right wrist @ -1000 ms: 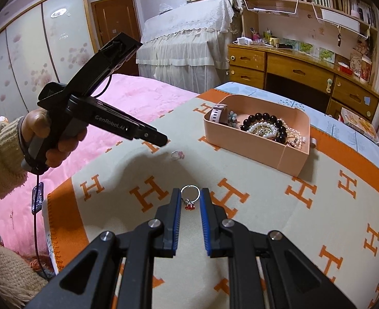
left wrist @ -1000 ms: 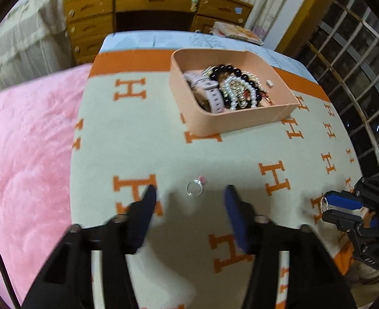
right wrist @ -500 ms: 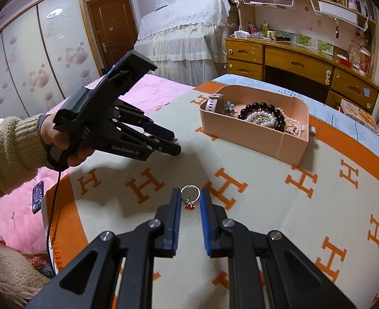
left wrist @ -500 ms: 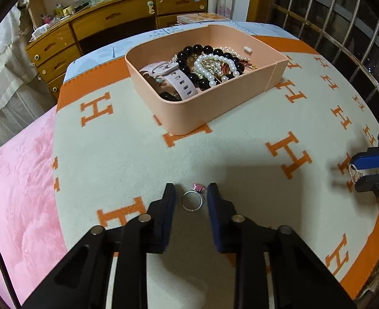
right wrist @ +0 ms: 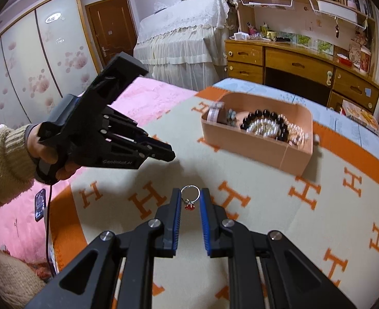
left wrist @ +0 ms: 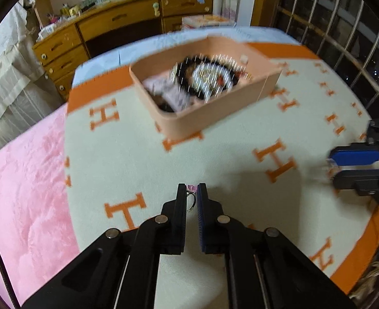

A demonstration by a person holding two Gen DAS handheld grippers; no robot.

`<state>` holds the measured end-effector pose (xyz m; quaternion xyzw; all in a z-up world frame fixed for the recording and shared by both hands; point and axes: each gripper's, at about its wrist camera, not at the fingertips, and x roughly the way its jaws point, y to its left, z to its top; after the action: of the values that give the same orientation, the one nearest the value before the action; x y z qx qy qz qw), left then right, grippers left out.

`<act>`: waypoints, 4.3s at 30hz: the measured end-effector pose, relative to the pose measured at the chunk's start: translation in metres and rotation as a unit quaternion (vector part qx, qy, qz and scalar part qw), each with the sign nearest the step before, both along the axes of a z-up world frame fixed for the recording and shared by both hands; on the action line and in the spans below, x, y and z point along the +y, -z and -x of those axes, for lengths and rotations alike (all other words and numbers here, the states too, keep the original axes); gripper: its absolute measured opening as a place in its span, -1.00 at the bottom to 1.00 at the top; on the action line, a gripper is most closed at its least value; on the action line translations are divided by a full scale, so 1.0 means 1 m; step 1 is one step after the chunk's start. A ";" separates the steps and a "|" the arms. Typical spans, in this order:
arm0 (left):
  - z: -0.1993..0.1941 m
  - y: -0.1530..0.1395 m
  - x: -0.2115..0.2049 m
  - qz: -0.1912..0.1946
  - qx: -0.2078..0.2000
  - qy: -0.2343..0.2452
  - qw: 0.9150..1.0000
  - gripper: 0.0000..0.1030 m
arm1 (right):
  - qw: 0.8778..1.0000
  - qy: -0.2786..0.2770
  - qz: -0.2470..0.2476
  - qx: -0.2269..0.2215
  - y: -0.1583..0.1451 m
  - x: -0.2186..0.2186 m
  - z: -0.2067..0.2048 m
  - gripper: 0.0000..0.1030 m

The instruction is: Organize jewelry

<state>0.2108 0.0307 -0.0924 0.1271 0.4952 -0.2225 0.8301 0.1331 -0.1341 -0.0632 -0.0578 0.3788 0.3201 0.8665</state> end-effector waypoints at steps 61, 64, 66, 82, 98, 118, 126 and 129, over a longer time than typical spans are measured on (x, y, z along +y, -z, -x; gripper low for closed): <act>0.059 -0.114 0.005 0.077 -0.077 -0.207 0.972 0.99 | 0.977 0.195 -0.085 0.028 -0.073 -0.049 0.013 -0.23; 0.094 -0.118 -0.009 0.089 -0.093 -0.198 0.972 0.99 | 0.974 0.214 -0.072 0.012 -0.081 -0.055 0.046 -0.01; 0.118 -0.120 -0.020 0.094 -0.110 -0.195 0.970 0.99 | 0.971 0.229 -0.067 0.005 -0.085 -0.061 0.067 0.01; 0.199 -0.102 -0.071 0.049 -0.128 -0.211 0.968 0.98 | 0.953 0.298 -0.024 -0.039 -0.080 -0.075 0.157 0.09; 0.204 -0.101 -0.062 0.065 -0.138 -0.234 0.960 0.98 | 0.957 0.286 -0.042 -0.035 -0.072 -0.072 0.162 0.11; 0.204 -0.093 -0.067 0.065 -0.126 -0.231 0.963 0.98 | 0.956 0.287 -0.055 -0.022 -0.064 -0.076 0.161 0.11; 0.201 -0.091 -0.065 0.064 -0.121 -0.230 0.964 0.98 | 0.956 0.288 -0.056 -0.018 -0.061 -0.076 0.162 0.11; 0.201 -0.091 -0.065 0.064 -0.118 -0.230 0.964 0.98 | 0.956 0.288 -0.056 -0.018 -0.060 -0.076 0.163 0.11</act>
<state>0.0099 -0.0340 -0.0019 -0.0178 0.3940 -0.0404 0.9180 -0.0299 -0.2103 -0.0032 0.0970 0.3454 0.0768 0.9303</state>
